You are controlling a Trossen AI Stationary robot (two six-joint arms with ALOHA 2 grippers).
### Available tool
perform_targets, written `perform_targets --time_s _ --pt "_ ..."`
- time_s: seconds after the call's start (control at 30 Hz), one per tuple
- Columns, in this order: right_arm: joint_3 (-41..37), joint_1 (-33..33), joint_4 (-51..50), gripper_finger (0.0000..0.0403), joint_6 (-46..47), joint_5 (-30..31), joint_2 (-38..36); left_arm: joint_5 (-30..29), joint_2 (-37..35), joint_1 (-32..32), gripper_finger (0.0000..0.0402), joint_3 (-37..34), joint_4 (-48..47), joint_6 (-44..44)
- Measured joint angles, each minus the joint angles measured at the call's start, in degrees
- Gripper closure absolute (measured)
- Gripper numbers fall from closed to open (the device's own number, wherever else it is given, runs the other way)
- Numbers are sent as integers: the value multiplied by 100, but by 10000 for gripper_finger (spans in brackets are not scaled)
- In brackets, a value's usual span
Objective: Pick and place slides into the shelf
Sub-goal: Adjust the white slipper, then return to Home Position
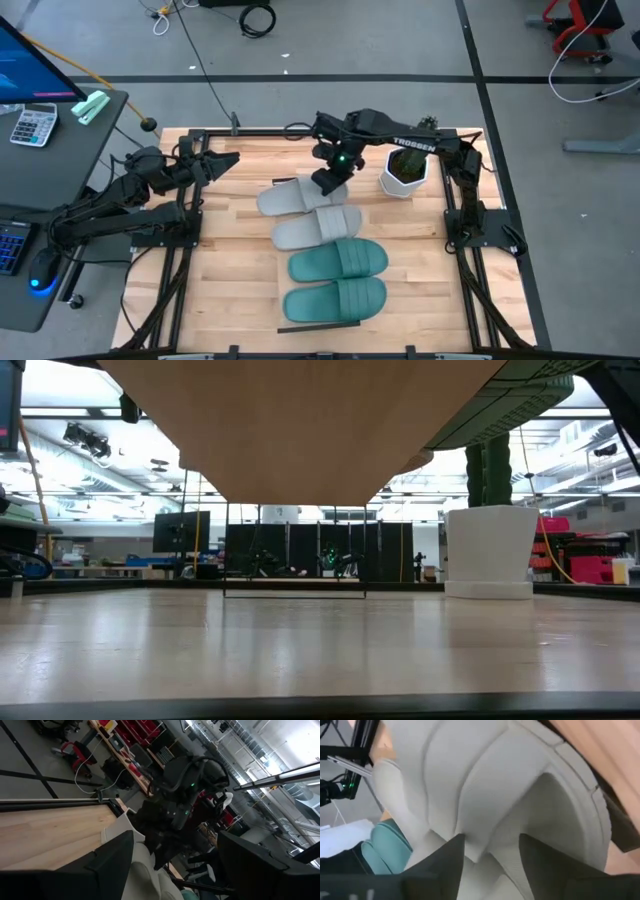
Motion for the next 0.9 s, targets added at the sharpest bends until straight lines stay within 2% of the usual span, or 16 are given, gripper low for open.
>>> perform_targets --time_s 0.3,0.53,0.63,0.8,0.83,0.9 --pt "600 0 -13 194 -54 294 4 -1 0 1 108 0 2 0" --pt "648 -2 -112 201 -426 478 -35 -170 -42 0 108 0 -32 214" --pt "644 -2 -193 236 -576 782 -208 -360 -149 1 108 0 -39 436" --pt "646 -22 -103 373 -1226 1221 -768 -567 -419 1 108 0 -22 938" --pt "646 -24 -100 387 -1419 1250 -889 -596 -463 1 108 0 -32 1051" --pt "637 52 -211 387 -1883 1307 -1178 -645 -520 1 108 0 -16 1192"
